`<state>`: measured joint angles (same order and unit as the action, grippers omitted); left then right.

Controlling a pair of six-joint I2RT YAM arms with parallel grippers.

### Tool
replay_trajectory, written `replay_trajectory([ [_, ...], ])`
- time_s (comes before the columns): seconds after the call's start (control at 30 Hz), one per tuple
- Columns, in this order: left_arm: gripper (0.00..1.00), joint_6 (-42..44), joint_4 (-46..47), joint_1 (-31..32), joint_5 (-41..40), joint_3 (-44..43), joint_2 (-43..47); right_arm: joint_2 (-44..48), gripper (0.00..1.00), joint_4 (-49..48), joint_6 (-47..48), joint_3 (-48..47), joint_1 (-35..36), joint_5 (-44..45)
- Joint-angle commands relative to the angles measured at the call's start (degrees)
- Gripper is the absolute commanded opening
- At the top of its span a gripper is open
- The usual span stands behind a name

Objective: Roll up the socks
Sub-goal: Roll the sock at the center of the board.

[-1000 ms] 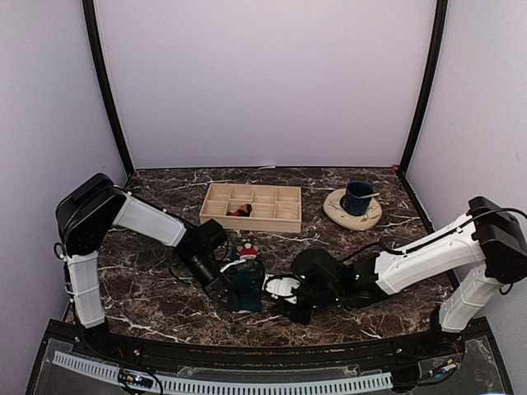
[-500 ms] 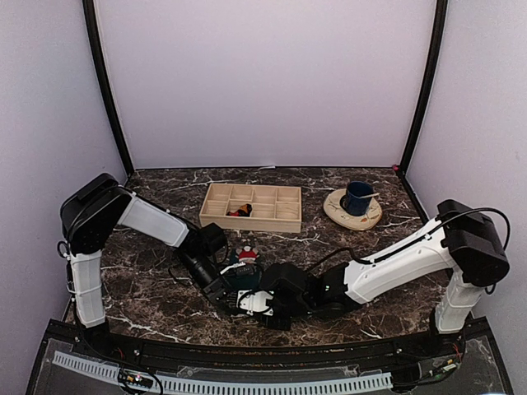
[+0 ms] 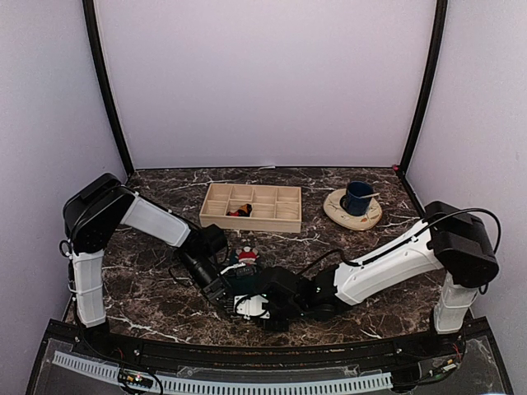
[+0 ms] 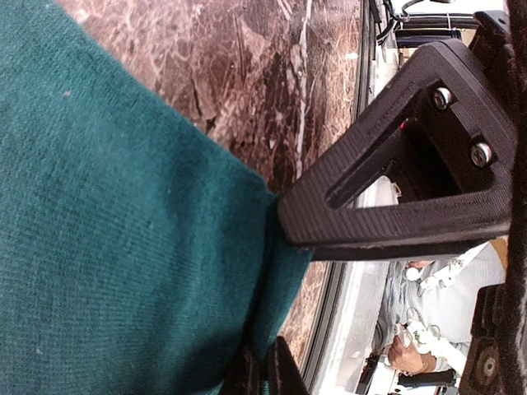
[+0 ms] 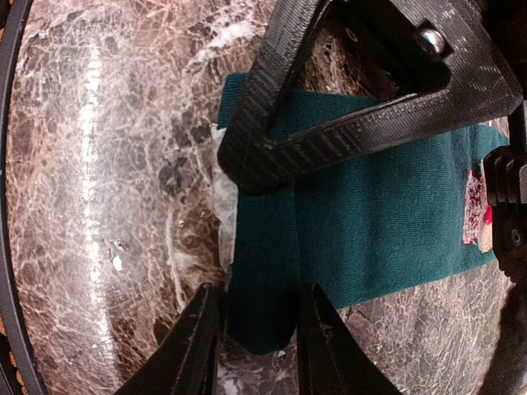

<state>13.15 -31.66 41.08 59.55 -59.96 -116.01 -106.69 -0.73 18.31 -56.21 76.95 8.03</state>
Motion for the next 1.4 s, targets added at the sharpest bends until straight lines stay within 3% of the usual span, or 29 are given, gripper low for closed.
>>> replay_trajectory([
  [0.0, 0.02, 1.6, -2.2, -0.2, 0.3, -0.8, -0.7, -1.5, 0.29, 0.0, 1.0, -1.1, 0.4, 0.6],
  [0.1, 0.02, 1.7, -2.2, -0.2, 0.4, -0.8, -0.8, -2.4, 0.26, 0.6, 1.2, -1.6, 0.4, 0.3],
  [0.27, 0.02, 1.9, -2.6, -0.2, 0.6, -0.9, -0.8, -3.6, 0.1, 2.8, 0.3, -2.5, -0.7, -1.7],
  [0.5, 0.07, 0.2, -1.6, -0.2, -1.0, -0.7, -0.1, -3.6, 0.03, 4.8, -2.3, -1.8, -2.3, -4.0],
  [0.73, 0.24, -4.4, 2.9, -0.9, -4.4, 2.2, 4.7, -2.2, 0.0, 5.0, -4.7, -0.4, -3.9, -6.3],
  [1.37, 0.3, -12.1, 13.2, -3.2, -13.7, 8.1, 18.3, -0.8, 0.0, 7.3, -8.8, -1.3, -8.5, -18.0],
])
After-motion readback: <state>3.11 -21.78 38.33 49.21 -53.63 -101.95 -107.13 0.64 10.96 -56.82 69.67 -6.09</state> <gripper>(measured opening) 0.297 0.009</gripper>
